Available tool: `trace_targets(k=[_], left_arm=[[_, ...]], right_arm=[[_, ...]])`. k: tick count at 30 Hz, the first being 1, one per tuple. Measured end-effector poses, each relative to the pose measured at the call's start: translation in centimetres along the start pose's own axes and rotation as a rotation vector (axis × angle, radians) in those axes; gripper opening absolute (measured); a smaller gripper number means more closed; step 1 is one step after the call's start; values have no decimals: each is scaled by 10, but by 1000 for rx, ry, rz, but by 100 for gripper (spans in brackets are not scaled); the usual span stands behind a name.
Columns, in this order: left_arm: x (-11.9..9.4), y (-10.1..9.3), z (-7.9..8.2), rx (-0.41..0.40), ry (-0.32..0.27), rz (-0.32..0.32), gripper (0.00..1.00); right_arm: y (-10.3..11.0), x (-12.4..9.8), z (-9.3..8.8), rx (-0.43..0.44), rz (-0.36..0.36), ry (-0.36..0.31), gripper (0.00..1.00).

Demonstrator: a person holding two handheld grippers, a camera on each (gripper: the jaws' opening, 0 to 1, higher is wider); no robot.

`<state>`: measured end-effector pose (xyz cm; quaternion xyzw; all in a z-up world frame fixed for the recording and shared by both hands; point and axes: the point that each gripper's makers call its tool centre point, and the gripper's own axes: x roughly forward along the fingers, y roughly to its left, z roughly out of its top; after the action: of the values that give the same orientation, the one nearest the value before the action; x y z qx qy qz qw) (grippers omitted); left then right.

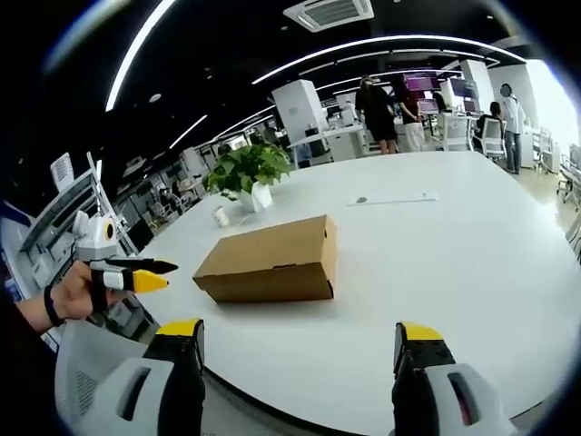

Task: Operate the shoe box by opening the lid, removing the specified soft item, and placing it in the target area until the item is outside and the box remains undamaged.

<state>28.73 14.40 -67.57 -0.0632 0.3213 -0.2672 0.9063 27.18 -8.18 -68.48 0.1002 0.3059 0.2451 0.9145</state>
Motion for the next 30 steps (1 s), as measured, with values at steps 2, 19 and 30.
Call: trace_targets(k=[2, 19, 30], left_arm=[[0, 0, 0, 0, 1, -1, 68], [1, 1, -1, -2, 7, -2, 69], [2, 2, -2, -6, 9, -2, 69]], right_arm=[[0, 0, 0, -4, 0, 3, 86], [2, 2, -3, -12, 6, 17, 86], [3, 3, -4, -12, 13, 24, 87]])
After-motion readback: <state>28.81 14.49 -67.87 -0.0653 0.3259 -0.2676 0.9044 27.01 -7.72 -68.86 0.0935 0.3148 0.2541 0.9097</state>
